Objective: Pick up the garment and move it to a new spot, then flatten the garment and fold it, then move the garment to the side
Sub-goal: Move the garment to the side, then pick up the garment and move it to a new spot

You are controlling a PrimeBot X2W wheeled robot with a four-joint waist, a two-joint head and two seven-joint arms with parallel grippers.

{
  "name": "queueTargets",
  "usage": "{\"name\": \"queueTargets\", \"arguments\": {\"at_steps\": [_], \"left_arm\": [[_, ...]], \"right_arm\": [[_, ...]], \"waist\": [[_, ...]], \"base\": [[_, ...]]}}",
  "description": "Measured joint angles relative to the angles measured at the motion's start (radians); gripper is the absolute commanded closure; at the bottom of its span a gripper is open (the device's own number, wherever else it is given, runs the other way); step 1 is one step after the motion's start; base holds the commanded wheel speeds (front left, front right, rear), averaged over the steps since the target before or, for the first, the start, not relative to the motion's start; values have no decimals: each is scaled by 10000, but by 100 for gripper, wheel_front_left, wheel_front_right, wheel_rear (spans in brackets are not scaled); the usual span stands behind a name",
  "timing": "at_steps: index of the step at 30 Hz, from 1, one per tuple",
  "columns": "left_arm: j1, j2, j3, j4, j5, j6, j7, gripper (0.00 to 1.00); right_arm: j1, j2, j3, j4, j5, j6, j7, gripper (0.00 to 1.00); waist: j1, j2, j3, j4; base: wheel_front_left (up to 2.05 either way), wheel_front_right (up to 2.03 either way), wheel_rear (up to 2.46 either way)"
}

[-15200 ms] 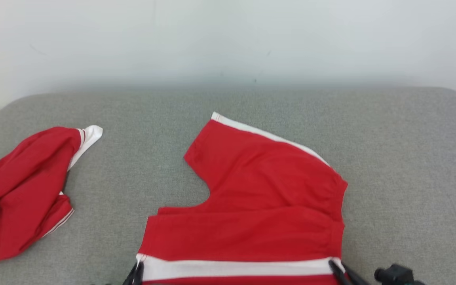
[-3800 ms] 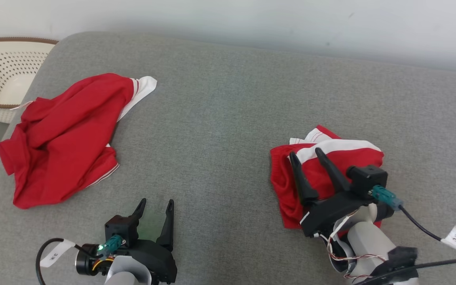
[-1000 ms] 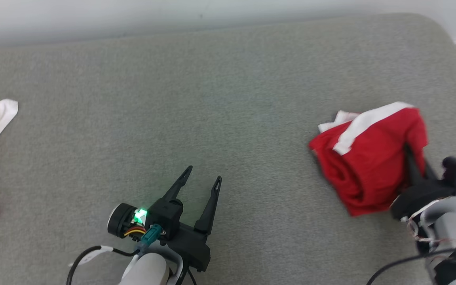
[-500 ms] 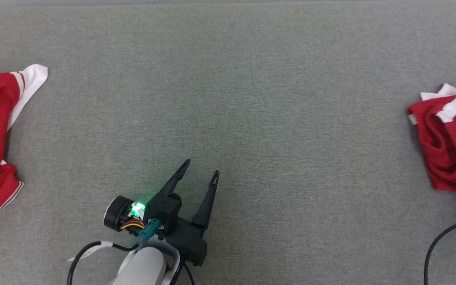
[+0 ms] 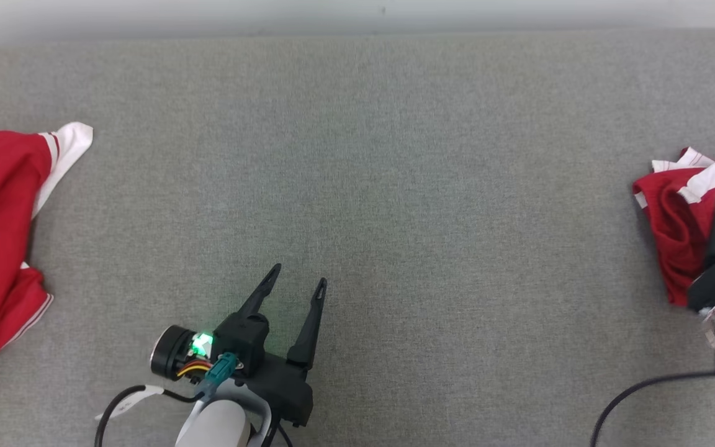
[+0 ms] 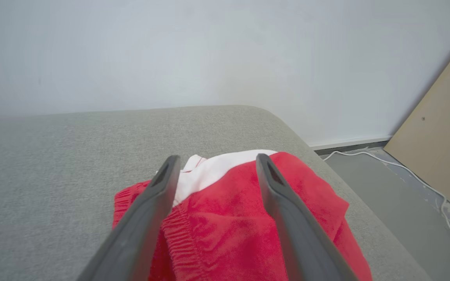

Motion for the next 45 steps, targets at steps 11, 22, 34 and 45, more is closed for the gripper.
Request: {"name": "queueTargets", "arguments": {"at_steps": [11, 22, 34, 45], "left_arm": [[856, 2, 1041, -4, -33, 150, 0, 0], [1871, 109, 2171, 36, 247, 173, 0, 0], [2744, 75, 3003, -58, 523, 247, 0, 0], [3379, 33, 3336, -431, 690, 276, 0, 0]], "right_arm": [[2434, 1187, 1845, -1797, 1047, 2, -2, 0], [3331, 1816, 2581, -2347, 1009, 2, 0, 0], [3964, 2036, 2527, -2535, 819, 0, -2, 0], [4547, 2297, 2568, -2731, 834, 0, -2, 0]], "waist": [[-1, -2, -1051, 207], [-2, -2, -1860, 552], [-2, -2, -2641, 664], [-1, -1, -3041, 511]], "base": [[0, 0, 0], [0, 0, 0], [0, 0, 0], [0, 0, 0]]}}
